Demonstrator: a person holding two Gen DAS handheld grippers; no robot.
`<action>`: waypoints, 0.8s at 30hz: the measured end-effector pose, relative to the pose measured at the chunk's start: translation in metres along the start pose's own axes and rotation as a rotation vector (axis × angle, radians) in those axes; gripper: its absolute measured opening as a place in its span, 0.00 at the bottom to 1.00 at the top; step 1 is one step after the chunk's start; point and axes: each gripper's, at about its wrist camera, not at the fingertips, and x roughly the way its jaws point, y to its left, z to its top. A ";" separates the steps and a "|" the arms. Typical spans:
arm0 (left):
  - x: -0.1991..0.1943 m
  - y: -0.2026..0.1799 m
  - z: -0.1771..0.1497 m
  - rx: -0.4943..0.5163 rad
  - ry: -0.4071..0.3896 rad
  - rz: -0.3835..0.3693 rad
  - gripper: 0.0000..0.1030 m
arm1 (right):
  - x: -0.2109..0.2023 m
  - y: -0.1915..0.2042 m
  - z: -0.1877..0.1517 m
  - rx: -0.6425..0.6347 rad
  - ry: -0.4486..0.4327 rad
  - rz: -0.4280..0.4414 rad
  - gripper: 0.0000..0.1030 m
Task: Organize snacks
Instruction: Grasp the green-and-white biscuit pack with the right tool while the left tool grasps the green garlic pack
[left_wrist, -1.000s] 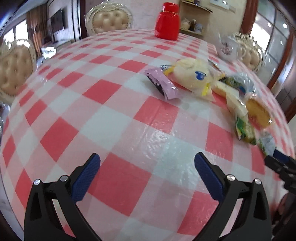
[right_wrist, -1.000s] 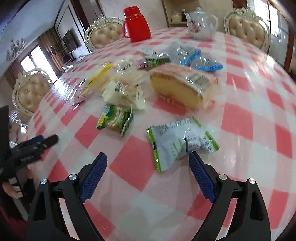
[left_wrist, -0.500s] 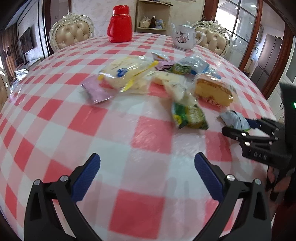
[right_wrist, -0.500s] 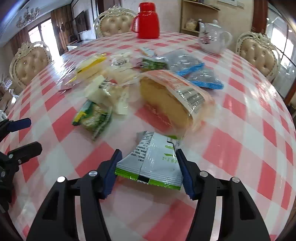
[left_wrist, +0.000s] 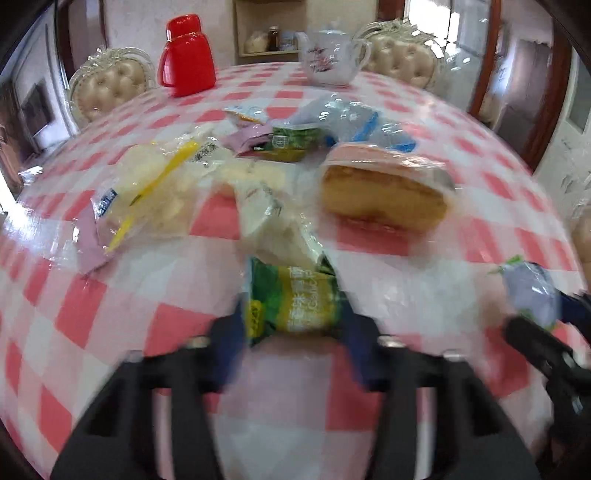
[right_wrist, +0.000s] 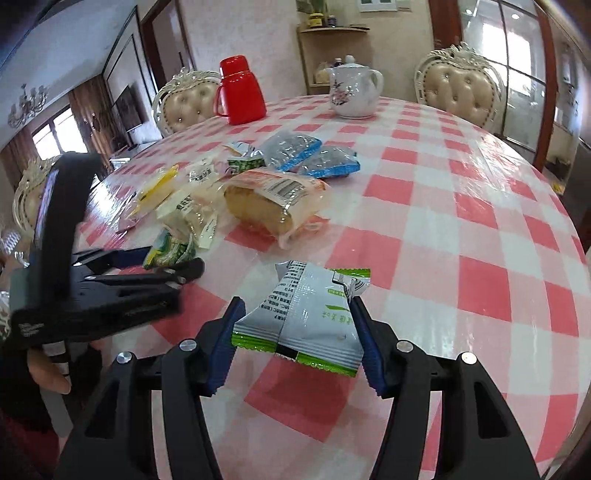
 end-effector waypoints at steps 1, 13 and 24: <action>-0.005 0.002 -0.004 0.001 -0.014 -0.003 0.42 | 0.000 0.000 0.000 0.004 -0.004 -0.005 0.55; -0.059 0.046 -0.057 -0.120 -0.096 -0.059 0.41 | 0.007 0.000 0.000 0.015 0.027 -0.010 0.55; -0.106 0.067 -0.108 -0.155 -0.082 -0.023 0.41 | -0.023 0.066 -0.033 -0.021 0.007 0.065 0.55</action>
